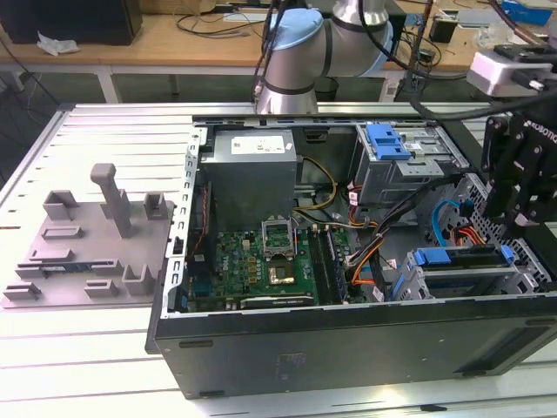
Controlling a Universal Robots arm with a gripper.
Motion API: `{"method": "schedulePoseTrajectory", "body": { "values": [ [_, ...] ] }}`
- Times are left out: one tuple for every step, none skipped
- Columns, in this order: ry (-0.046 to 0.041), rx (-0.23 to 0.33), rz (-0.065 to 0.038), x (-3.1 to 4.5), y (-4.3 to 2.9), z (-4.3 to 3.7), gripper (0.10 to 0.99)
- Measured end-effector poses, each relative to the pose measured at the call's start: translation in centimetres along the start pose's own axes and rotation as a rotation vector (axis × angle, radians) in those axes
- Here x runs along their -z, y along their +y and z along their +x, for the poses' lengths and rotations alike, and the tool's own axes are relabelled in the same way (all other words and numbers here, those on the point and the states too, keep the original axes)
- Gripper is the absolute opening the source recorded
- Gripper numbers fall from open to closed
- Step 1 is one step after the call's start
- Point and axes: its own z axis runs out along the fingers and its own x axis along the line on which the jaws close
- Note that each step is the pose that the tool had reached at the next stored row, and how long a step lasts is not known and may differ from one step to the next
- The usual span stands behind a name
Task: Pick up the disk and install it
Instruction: 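Insert the second disk wire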
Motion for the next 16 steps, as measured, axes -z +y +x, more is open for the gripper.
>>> {"method": "schedulePoseTrajectory", "body": {
  "values": [
    [0.0434,0.000,0.000,0.25,0.00,-1.26,0.424],
    [0.0919,0.002,-0.008,0.46,0.00,-2.36,0.424],
    [0.1525,0.008,-0.028,0.61,-0.02,-3.14,0.424],
    [0.2003,0.013,-0.050,0.87,-0.17,-4.46,0.424],
    [0.2320,0.019,-0.072,1.04,-0.47,-5.41,0.424],
    [0.2855,0.019,-0.112,0.89,-0.47,-5.99,0.424],
    [0.2855,0.017,-0.112,0.89,-0.47,-6.19,0.424],
    [0.2855,0.016,-0.113,0.90,-0.47,-6.37,0.424],
    [0.2854,0.015,-0.113,0.96,-0.48,-6.73,0.424],
    [0.2855,0.015,-0.113,1.01,-0.47,-7.05,0.424],
    [0.2858,0.015,-0.113,1.06,-0.47,-7.28,0.424],
    [0.2860,0.015,-0.113,1.09,-0.48,-7.42,0.424],
    [0.2864,0.015,-0.113,1.12,-0.47,-7.60,0.424],
    [0.2873,0.015,-0.113,1.15,-0.48,-7.72,0.424],
    [0.2909,0.016,-0.118,1.15,-0.56,-7.73,0.424],
    [0.2929,0.018,-0.122,1.14,-0.61,-7.74,0.424]
  ]
}}
